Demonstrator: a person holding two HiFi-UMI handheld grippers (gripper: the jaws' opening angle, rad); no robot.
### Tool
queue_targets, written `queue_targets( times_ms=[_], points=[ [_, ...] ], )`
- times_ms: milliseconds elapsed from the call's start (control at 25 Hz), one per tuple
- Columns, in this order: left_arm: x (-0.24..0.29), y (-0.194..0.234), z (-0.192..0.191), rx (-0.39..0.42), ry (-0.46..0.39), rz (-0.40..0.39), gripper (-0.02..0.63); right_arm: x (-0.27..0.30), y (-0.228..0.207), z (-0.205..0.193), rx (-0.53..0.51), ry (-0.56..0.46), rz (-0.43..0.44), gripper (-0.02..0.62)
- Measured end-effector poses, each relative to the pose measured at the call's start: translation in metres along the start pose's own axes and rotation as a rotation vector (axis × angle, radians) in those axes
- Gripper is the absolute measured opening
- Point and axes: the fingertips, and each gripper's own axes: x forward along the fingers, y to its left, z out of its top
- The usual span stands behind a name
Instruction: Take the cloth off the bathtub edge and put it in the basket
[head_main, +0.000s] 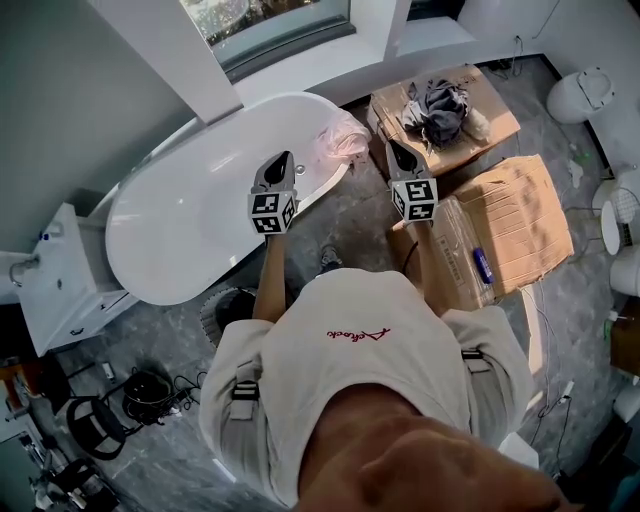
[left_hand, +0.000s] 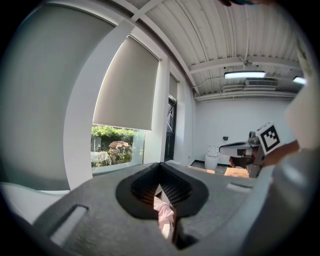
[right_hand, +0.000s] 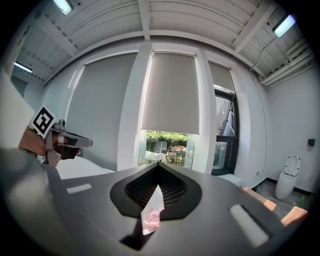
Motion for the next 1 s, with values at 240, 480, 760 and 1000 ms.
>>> queue_targets(
  times_ms=[240,480,760,1000],
  points=[
    [0.036,0.029,0.011,0.005,0.001,-0.022,0.0,0.041,-0.007,0.009,-0.003,0.004,-0.018,0.005],
    [0.068,0.049,0.018,0.01,-0.008,-0.055,0.0,0.072,-0.016,0.015,-0.006,0.003,-0.047,0.005],
    [0.086,0.068,0.016,0.005,-0.004,-0.071,0.0,0.093,-0.014,0.013,-0.008,0.014,-0.06,0.005],
    [0.092,0.069,0.008,-0.001,0.007,-0.09,0.0,0.095,-0.011,0.005,-0.005,0.03,-0.07,0.005]
  ],
)
